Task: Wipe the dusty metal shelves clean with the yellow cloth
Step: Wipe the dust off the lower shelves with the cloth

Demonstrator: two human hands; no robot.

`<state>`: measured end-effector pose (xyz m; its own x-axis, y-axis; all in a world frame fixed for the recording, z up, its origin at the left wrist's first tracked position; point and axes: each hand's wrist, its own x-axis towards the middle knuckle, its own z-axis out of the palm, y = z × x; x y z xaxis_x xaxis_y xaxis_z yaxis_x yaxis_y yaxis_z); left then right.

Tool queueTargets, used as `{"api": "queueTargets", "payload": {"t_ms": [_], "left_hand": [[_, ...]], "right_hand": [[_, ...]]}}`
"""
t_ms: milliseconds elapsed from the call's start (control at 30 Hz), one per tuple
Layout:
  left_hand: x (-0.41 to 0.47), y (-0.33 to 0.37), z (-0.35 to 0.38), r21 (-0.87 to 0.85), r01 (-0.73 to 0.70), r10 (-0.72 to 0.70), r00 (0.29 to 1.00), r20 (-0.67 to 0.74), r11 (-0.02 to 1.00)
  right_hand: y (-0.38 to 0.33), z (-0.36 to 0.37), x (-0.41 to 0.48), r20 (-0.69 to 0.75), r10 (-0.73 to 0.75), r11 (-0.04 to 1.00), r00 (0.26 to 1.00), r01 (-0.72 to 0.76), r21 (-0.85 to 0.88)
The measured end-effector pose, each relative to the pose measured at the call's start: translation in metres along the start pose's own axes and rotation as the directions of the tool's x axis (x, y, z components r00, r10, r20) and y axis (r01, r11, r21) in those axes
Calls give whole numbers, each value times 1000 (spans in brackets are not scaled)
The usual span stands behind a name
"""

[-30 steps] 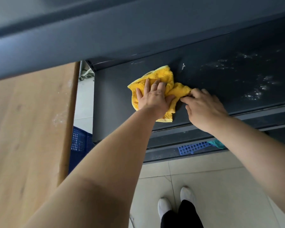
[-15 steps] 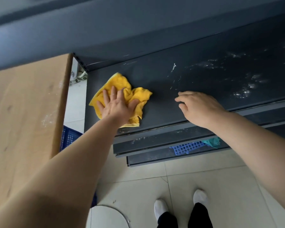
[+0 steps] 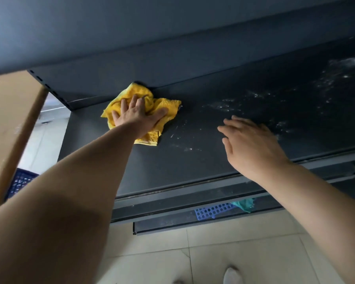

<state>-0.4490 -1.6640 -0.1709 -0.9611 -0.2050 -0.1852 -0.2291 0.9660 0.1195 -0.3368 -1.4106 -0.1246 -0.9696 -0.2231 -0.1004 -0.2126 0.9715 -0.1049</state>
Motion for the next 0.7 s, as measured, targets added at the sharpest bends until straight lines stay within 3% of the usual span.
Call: {"api": "queueTargets", "payload": {"t_ms": [200, 433, 700], "left_hand": [[-2, 62, 8, 18, -177, 178, 984, -23, 984], [-60, 73, 23, 13, -382, 382, 923, -48, 924], [-133, 24, 30, -21, -370, 368, 928, -59, 929]], "right_hand": [[20, -1, -12, 21, 17, 999, 1000, -18, 45], [11, -5, -25, 39, 61, 996, 997, -63, 57], [-36, 0, -34, 105, 19, 999, 994, -24, 40]]}}
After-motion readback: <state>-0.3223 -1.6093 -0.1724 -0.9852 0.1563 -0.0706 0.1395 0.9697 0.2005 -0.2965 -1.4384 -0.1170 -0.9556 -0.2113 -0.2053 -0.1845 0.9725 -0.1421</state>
